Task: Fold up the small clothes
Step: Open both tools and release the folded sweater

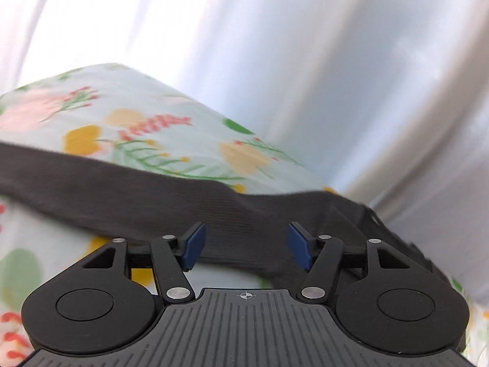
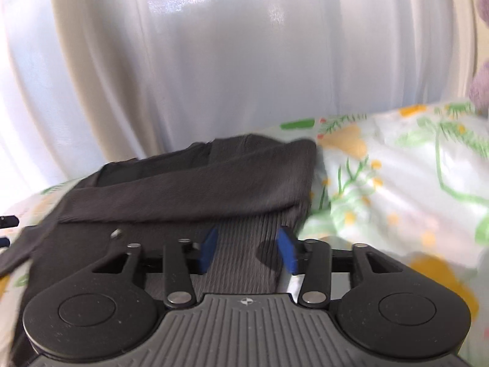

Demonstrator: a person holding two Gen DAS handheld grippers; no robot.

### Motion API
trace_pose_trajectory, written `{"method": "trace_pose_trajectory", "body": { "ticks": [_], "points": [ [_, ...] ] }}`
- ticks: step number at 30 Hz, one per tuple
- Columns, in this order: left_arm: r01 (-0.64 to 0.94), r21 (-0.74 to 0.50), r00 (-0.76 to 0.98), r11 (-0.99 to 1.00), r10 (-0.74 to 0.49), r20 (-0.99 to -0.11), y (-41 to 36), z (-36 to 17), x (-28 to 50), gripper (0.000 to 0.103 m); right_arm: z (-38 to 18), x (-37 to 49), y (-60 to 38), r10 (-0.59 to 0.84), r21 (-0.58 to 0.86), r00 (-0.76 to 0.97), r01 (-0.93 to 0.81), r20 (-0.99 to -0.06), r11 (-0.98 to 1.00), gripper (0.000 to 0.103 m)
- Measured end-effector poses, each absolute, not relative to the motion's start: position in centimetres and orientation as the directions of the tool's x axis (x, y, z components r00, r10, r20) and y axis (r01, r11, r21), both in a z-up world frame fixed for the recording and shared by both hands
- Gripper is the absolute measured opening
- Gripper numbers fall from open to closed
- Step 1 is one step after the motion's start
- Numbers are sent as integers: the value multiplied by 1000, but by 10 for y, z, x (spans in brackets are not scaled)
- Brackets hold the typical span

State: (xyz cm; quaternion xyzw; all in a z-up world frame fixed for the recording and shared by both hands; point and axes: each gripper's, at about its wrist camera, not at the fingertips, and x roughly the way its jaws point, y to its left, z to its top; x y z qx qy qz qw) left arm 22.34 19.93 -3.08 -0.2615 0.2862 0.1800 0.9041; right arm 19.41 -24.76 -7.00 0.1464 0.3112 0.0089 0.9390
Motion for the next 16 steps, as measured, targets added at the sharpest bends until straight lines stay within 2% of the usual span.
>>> {"method": "trace_pose_trajectory", "body": {
  "ticks": [3, 8, 10, 14, 16],
  "points": [
    [-615, -440, 732, 654, 268, -626, 261, -40, 184, 63, -76, 168, -249, 157, 346, 780, 80, -606, 935, 53],
    [-740, -507, 658, 442, 317, -683, 334, -63, 152, 44, -76, 158, -245, 178, 351, 755, 73, -630, 934, 53],
    [-742, -551, 664, 382, 303, -683, 353, -72, 146, 37, -72, 160, -242, 182, 356, 762, 67, -622, 932, 53],
    [-713, -644, 701, 279, 310, -642, 379, -83, 144, 32, -66, 165, -233, 218, 384, 764, 42, -607, 922, 53],
    [-693, -690, 715, 208, 318, -622, 387, -88, 139, 27, -63, 167, -226, 230, 377, 762, 21, -606, 926, 53]
  ]
}}
